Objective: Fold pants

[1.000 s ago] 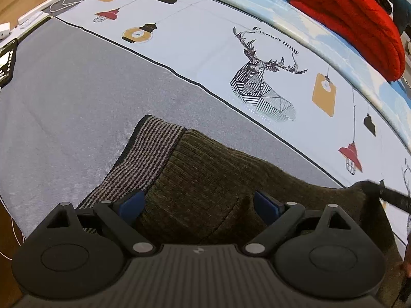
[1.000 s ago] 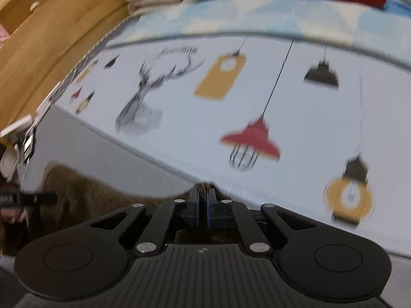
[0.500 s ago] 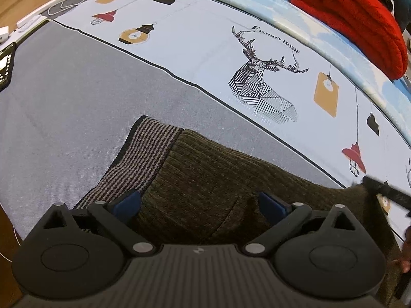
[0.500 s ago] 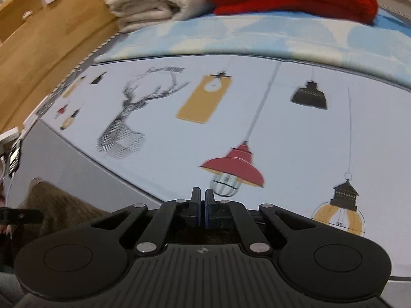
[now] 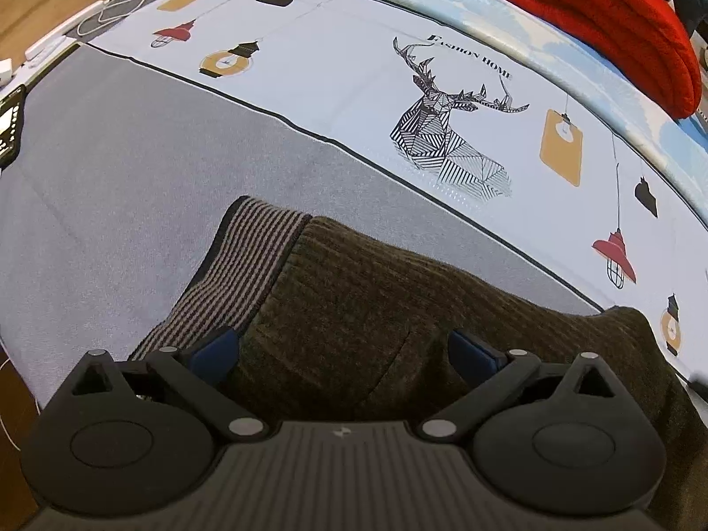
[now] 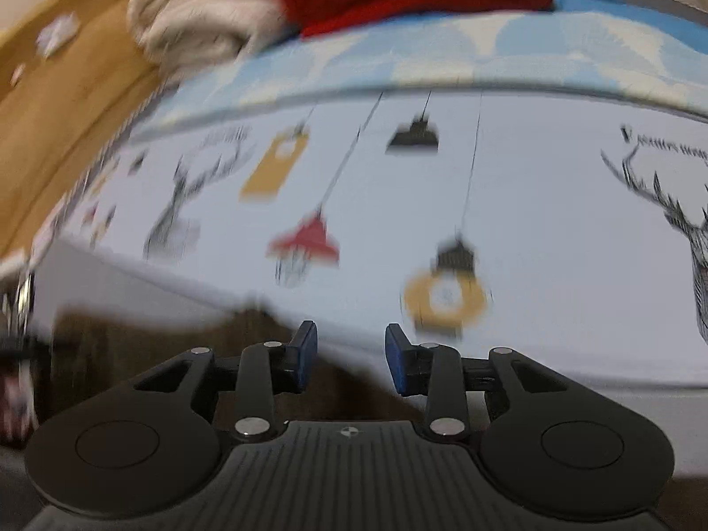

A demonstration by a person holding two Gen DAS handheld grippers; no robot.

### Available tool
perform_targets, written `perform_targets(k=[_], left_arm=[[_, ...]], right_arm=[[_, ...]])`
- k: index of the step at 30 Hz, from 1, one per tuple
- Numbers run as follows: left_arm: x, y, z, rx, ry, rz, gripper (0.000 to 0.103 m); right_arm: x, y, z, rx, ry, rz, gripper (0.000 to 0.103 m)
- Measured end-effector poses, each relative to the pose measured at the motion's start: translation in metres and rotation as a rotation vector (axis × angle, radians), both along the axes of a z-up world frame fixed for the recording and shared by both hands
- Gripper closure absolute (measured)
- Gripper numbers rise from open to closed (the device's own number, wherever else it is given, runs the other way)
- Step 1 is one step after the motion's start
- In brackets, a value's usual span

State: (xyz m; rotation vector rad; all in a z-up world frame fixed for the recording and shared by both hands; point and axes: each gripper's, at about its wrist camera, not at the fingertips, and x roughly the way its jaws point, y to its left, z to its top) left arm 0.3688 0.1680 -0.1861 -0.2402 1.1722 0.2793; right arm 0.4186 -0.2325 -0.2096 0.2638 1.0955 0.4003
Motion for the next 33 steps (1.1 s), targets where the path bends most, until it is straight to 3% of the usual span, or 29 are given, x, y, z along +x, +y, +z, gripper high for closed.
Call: perform_targets(k=[4, 6, 9, 12, 14, 17, 21, 26, 29, 31, 33], left_arm=[[-0.007, -0.007, 0.002, -0.011, 0.007, -0.011, 0.001], [-0.008, -0.013, -0.002, 0.005, 0.032, -0.029, 0.001], [-0.012, -0.021, -0.005, 0.034, 0.054, -0.045, 0.001], [-0.025, -0.030, 0.002, 0.016, 0.051, -0.057, 0.001], [-0.039, -0.037, 0.009, -0.002, 0.029, -0.077, 0.001], [-0.058, -0.051, 0.011, 0.022, 0.020, -0.125, 0.001], [-0.075, -0.066, -0.014, 0.092, 0.095, -0.243, 0.001], [-0.087, -0.049, -0.029, 0.148, 0.160, -0.230, 0.001], [-0.088, -0.027, -0.029, 0.088, 0.184, -0.128, 0.000], [-0.088, -0.016, -0.029, 0.055, 0.203, -0.064, 0.000], [-0.089, -0.011, -0.025, 0.067, 0.202, -0.020, 0.000]], right_arm=[[-0.030, 0.018, -0.018, -0.106, 0.022, 0.102, 0.068], [-0.033, 0.026, -0.028, -0.191, -0.022, 0.065, 0.071], [-0.023, 0.023, -0.029, -0.150, -0.003, -0.051, 0.071], [-0.030, 0.015, -0.018, -0.142, 0.023, -0.081, 0.069], [-0.052, -0.002, 0.004, -0.159, -0.013, -0.139, 0.061], [-0.094, -0.041, 0.018, -0.154, -0.019, -0.215, 0.035], [-0.147, -0.091, -0.009, -0.246, 0.132, -0.328, 0.034], [-0.228, -0.181, -0.021, -0.321, 0.215, -0.598, 0.034], [-0.267, -0.253, -0.020, -0.271, 0.300, -0.889, 0.034], [-0.296, -0.291, -0.019, -0.292, 0.300, -1.032, 0.043], [-0.323, -0.324, -0.019, -0.176, 0.302, -1.155, 0.068]])
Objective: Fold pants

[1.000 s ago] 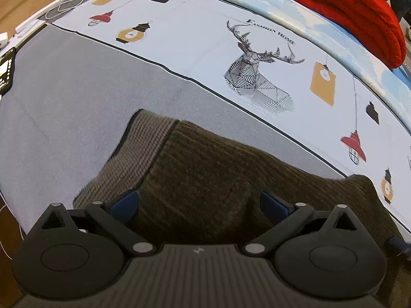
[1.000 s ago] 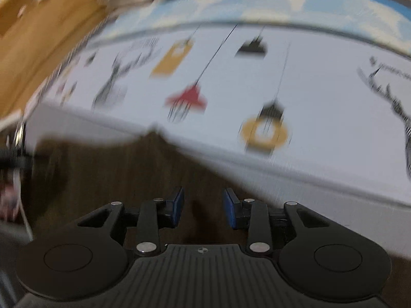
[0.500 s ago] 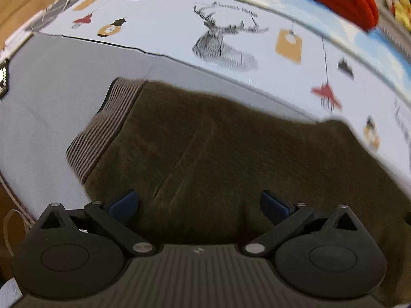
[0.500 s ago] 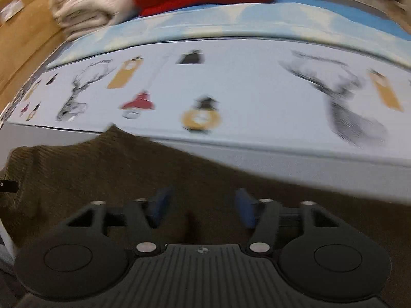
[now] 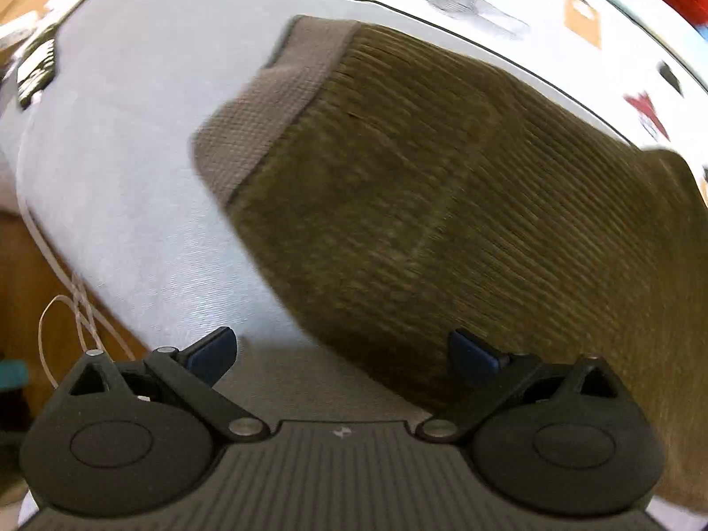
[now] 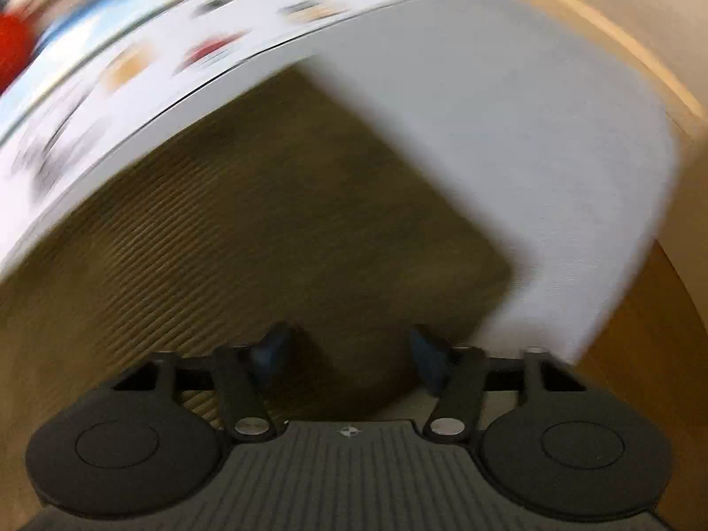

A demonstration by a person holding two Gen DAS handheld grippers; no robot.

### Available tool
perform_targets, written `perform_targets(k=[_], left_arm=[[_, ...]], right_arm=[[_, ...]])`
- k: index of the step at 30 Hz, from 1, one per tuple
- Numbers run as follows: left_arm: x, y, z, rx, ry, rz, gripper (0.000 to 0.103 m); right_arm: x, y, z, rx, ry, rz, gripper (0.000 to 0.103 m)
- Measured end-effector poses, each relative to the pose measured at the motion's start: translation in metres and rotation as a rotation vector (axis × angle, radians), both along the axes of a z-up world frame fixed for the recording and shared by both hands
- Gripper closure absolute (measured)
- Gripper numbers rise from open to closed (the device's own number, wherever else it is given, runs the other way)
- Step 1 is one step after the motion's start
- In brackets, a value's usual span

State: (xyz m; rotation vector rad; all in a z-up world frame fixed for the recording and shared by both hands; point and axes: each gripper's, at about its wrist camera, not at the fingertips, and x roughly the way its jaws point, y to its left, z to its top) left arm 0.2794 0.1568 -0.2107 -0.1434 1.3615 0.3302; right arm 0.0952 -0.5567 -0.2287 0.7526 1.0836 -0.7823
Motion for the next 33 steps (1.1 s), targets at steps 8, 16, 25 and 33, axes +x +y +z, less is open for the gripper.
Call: perform_targets(k=[8, 16, 25, 33], left_arm=[[-0.011, -0.028, 0.038, 0.015, -0.073, -0.016, 0.001], [-0.030, -0.088, 0.052, -0.040, -0.111, -0.099, 0.001], [-0.041, -0.126, 0.061, -0.053, -0.119, -0.162, 0.001], [-0.045, -0.139, 0.069, -0.044, -0.124, -0.187, 0.001]], right_arm=[[-0.075, -0.035, 0.013, 0.238, -0.336, -0.382, 0.032], [-0.104, -0.051, -0.012, 0.323, -0.377, -0.383, 0.032], [-0.085, -0.059, -0.035, 0.406, -0.373, -0.406, 0.033], [-0.085, -0.065, -0.047, 0.419, -0.476, -0.525, 0.024]])
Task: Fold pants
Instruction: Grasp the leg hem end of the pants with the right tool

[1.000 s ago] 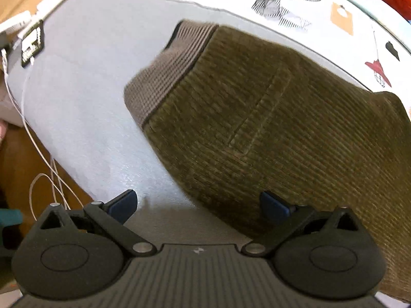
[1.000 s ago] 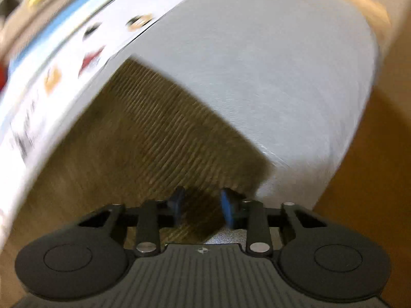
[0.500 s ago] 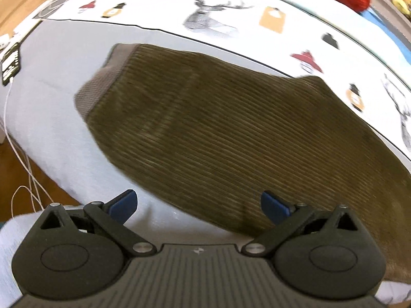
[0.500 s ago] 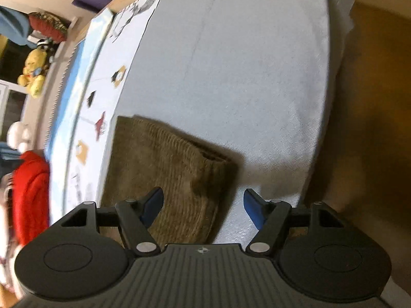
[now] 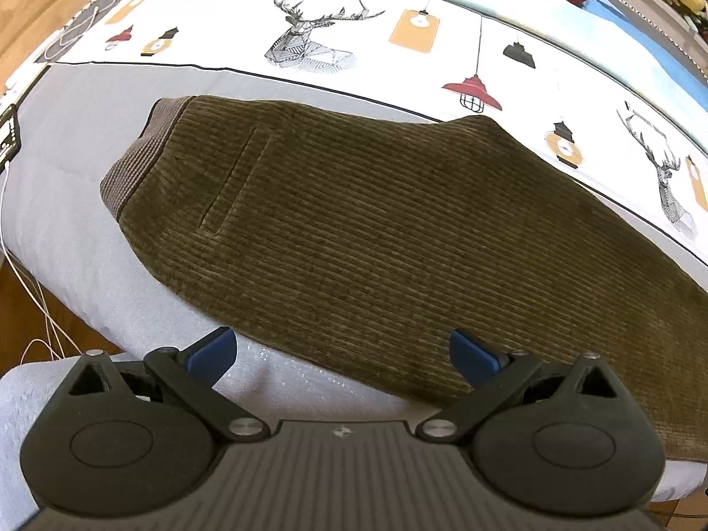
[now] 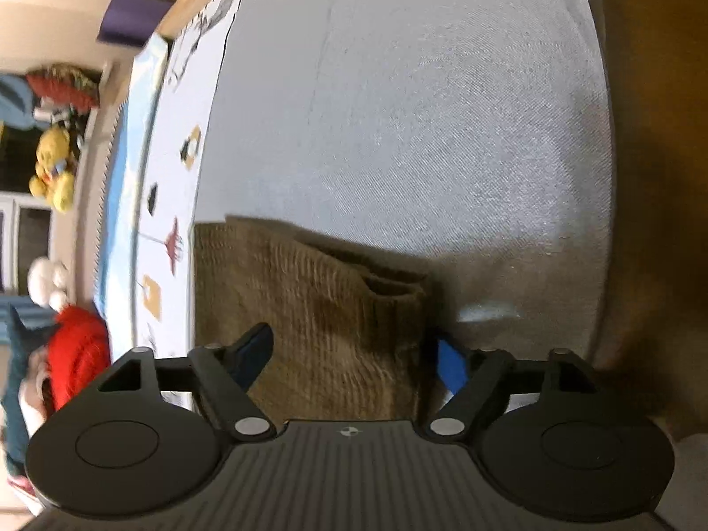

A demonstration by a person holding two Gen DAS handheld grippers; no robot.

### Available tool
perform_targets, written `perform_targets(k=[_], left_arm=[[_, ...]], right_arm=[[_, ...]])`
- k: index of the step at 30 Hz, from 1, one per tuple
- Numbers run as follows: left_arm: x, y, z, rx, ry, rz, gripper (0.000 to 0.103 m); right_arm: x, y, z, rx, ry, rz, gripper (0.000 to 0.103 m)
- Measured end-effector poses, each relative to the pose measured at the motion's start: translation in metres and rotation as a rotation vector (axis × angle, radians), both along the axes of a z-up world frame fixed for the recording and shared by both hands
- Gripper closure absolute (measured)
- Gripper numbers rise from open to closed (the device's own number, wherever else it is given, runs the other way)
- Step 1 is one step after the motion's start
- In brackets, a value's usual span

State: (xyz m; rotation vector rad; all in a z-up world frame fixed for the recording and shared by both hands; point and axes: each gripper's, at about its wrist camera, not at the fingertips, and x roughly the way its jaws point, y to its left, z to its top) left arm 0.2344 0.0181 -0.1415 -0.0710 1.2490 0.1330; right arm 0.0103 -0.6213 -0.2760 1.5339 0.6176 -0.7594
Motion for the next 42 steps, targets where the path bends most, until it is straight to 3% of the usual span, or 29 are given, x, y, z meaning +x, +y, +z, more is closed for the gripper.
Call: perform_targets(k=[1, 3, 10, 12, 16, 18, 22, 27, 29, 31, 33, 35, 37, 41, 42], left_arm=[[0.000, -0.001, 0.000, -0.001, 0.001, 0.001, 0.001], [0.000, -0.004, 0.000, -0.002, 0.002, 0.000, 0.001], [0.001, -0.012, -0.002, 0.006, -0.002, -0.005, 0.001], [0.001, -0.009, -0.002, 0.004, -0.005, 0.012, 0.001], [0.002, 0.012, 0.003, -0.025, -0.016, 0.059, 0.001], [0.001, 0.026, 0.006, -0.029, -0.025, 0.084, 0.001], [0.000, 0.057, 0.014, -0.045, -0.044, 0.129, 0.001], [-0.005, 0.099, 0.022, -0.068, -0.071, 0.190, 0.001], [-0.007, 0.111, 0.022, -0.076, -0.074, 0.214, 0.001], [-0.010, 0.122, 0.019, -0.086, -0.071, 0.232, 0.001], [-0.013, 0.128, 0.012, -0.089, -0.063, 0.241, 0.001], [-0.014, 0.131, 0.004, -0.090, -0.043, 0.246, 0.001], [-0.015, 0.133, -0.004, -0.105, -0.023, 0.255, 0.001], [-0.013, 0.131, -0.011, -0.120, -0.012, 0.251, 0.001], [-0.011, 0.129, -0.011, -0.126, -0.018, 0.246, 0.001]], right_arm=[[0.000, 0.000, 0.001, -0.015, -0.011, 0.013, 0.028], [0.004, 0.000, 0.004, -0.068, 0.036, 0.097, 0.074], [0.015, 0.005, 0.010, -0.150, 0.125, 0.170, 0.079], [0.025, 0.013, 0.018, -0.201, 0.196, 0.195, 0.080], [0.080, 0.056, 0.055, -0.498, 0.433, 0.397, 0.081], [0.113, 0.090, 0.077, -0.667, 0.479, 0.507, 0.082], [0.180, 0.175, 0.126, -0.935, 0.403, 0.683, 0.082], [0.237, 0.335, 0.171, -1.274, 0.161, 0.970, 0.082], [0.235, 0.408, 0.164, -1.379, 0.042, 1.172, 0.082], [0.218, 0.472, 0.136, -1.424, -0.055, 1.430, 0.082], [0.195, 0.518, 0.098, -1.431, -0.087, 1.678, 0.082], [0.174, 0.546, 0.055, -1.424, -0.030, 1.849, 0.082], [0.159, 0.552, 0.038, -1.486, -0.036, 1.830, 0.082], [0.176, 0.537, 0.060, -1.336, -0.070, 1.756, 0.082], [0.181, 0.535, 0.068, -1.338, -0.079, 1.724, 0.082]])
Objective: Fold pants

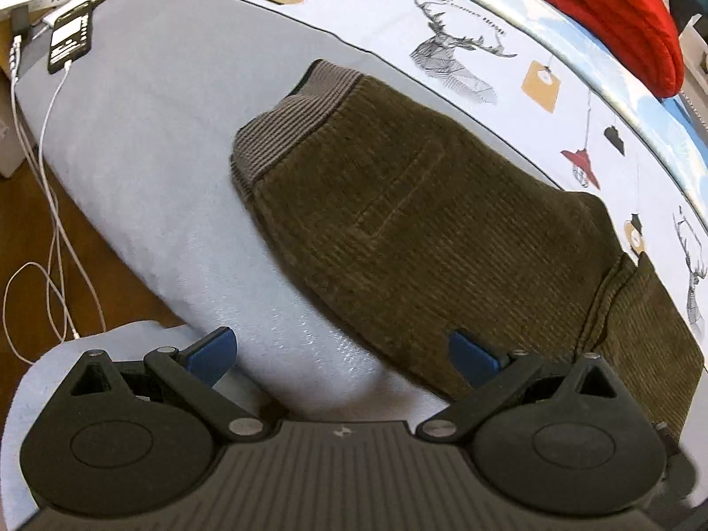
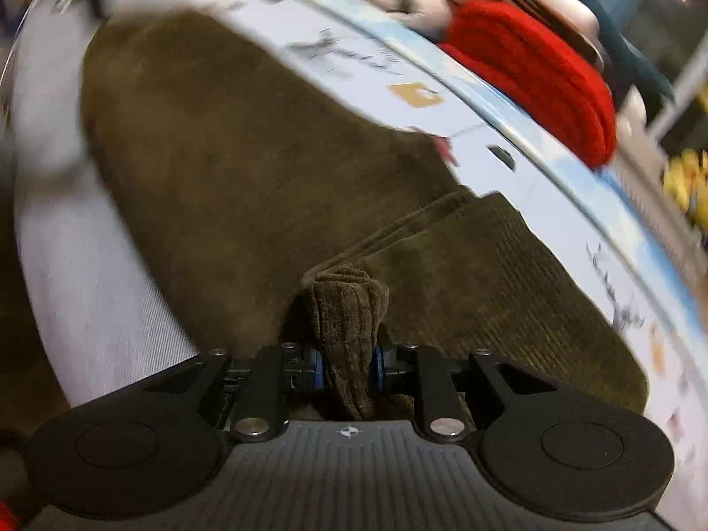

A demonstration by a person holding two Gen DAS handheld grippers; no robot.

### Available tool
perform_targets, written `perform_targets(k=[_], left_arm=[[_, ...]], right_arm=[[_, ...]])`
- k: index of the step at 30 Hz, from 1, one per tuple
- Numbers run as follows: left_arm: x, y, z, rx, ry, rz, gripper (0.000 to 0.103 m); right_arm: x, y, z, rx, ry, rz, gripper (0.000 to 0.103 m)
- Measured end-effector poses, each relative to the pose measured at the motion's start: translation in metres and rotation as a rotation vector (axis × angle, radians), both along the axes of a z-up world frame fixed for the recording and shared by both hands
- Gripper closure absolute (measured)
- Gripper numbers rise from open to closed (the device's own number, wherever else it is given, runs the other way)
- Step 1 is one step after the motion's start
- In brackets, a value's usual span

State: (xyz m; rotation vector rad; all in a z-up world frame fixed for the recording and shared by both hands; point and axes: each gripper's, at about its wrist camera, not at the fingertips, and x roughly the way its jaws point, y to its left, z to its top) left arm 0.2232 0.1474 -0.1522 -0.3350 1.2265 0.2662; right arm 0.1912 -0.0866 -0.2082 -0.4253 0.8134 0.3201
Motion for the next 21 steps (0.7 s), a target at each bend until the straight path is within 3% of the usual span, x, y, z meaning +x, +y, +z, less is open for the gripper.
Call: perform_targets(k=[5, 11, 14, 19, 21], left_arm=[[0.003, -0.007, 0.004, -0.014, -0.021, -0.007, 0.001], [0.001, -0.016, -0.001, -0.005, -0.005, -0.033, 0.001], [0.001, -0.016, -0.002, -0.002, -0.005, -0.041, 0.001], [0.005, -0.017, -0.004, -0.022, -0.005, -0.038, 0.001], [0.005, -0.018, -0.003, -0.023, -0.011, -0.047, 0.001]], right_arm=[[0.003, -0.009, 0.031, 0.015, -0.080, 0.027, 0.082], [-0.028, 0.008, -0.018, -0.062, 0.010, 0.133, 0.078], [-0.037, 0.009, -0.015, -0.050, -0.019, 0.136, 0.076], [-0.015, -0.015, 0.006, 0.189, 0.146, 0.047, 0.053], [-0.011, -0.034, 0.017, 0.383, 0.249, 0.025, 0.045]])
